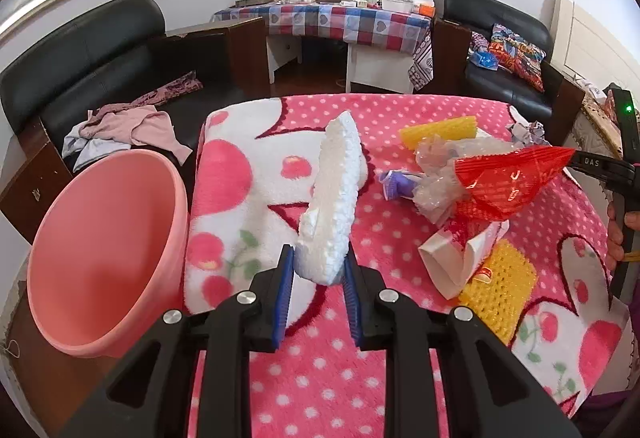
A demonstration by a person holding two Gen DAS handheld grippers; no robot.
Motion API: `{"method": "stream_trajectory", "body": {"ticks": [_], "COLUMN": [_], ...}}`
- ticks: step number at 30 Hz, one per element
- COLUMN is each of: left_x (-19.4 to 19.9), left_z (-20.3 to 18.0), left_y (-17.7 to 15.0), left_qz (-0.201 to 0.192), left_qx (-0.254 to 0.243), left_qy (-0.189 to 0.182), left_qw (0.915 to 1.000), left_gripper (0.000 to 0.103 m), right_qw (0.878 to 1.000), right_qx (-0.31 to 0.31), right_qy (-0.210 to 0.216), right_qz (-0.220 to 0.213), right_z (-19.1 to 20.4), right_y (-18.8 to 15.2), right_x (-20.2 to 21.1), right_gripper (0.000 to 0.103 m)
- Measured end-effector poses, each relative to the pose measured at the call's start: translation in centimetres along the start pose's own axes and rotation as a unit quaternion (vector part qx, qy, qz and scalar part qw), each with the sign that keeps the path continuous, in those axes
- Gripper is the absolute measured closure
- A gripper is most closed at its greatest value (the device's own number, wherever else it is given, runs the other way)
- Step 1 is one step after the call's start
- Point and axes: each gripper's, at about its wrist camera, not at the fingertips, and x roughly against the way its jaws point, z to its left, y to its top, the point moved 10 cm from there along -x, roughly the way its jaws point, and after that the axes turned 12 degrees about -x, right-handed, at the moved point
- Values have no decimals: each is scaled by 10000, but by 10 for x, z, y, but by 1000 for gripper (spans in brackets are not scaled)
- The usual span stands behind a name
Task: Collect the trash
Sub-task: 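Grasp the white foam strip with left tool while right grasps crumpled foil wrapper, then carry foam strip and foil wrapper over the pink bucket and open both tools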
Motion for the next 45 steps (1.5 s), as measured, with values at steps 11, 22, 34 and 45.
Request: {"method": "stream_trajectory", "body": {"ticks": [11, 22, 34, 45], "left_x": [28, 65, 109, 107], "left_z": [2, 24, 97, 154], "left_y": [3, -3, -35, -73], "left_qz": [-305, -640, -661, -229], "left_qx": [253, 609, 1162, 1512], "left_qy": [20, 179, 841, 1143], "left_qw": [9992, 9959, 9875, 9816], "left_gripper": [80, 80, 80, 80], "right_qw": [9973, 9851, 9626, 9345], "right_qx": [311, 877, 1788, 2597], "right_qy": [218, 927, 1955, 2428], "right_qz": [-632, -1150, -558, 170], "right_z": [35, 124, 273, 387], "right_y": [9, 20, -39, -113], "right_x": [66, 134, 121, 85], "right_gripper": [97, 97, 97, 97]}}
